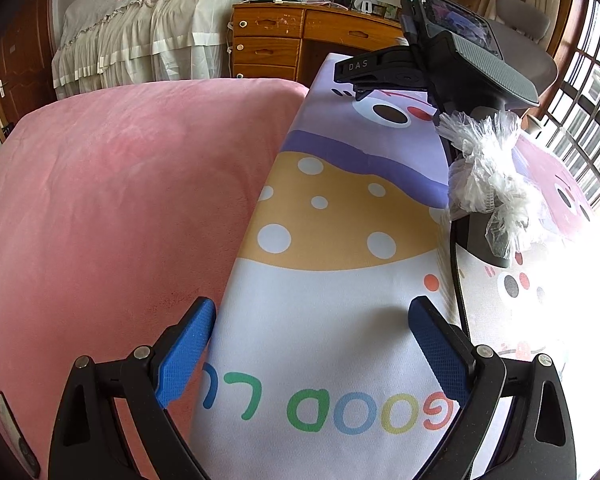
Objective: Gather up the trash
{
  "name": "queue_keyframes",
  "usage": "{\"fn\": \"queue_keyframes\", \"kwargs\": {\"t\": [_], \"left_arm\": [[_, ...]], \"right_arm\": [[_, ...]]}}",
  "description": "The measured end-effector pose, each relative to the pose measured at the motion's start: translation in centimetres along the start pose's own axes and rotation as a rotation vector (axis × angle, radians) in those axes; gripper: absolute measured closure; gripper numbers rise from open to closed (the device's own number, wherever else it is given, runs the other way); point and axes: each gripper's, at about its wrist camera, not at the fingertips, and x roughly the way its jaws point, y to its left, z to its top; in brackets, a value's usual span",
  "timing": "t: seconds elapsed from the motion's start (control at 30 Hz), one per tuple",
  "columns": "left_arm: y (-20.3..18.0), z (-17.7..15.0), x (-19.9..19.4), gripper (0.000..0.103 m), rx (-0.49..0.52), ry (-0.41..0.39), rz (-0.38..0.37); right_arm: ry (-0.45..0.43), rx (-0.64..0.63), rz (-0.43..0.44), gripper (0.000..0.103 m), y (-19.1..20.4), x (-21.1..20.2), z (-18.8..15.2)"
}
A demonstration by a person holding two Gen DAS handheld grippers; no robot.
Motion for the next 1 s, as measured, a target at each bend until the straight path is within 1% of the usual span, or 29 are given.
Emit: {"fn": "queue_keyframes", "kwargs": {"t": [0.1,0.23,0.33,0.47,0.73,1.0], "left_arm": [[-0.1,0.0,0.0,0.005,0.001,0.002,-0.003],[-0.2,-0.7,-0.9,0.004,-0.018,0.015,-0.026],[-0.2,-0.6,-0.6,0.001,-0.024,0.020,-0.008],[-0.3,-0.5,-0.6,0.001,-0.018,0.018,0.000],[0.5,-0.5,-0.1,0.001,-0.076,0.056,-0.067],[0.9,-0.7,-0.2,0.001,-0.101,0.074,-0.096]], "right_arm": [[0.000,0.000,0.000,0.002,-0.1,-0.3,-0.2],[0.000,0.000,0.000,0.002,-0.1,-0.2,-0.2],[0.000,0.000,0.000,0.002,0.0,-0.2,-0.2],[-0.001,0.000,0.000,0.002,0.0,-0.1,-0.1],[-0.001,0.000,0.000,0.002,0.0,-0.2,-0.2],[-0.001,0.000,0.000,0.002,0.0,-0.3,-0.3]]}}
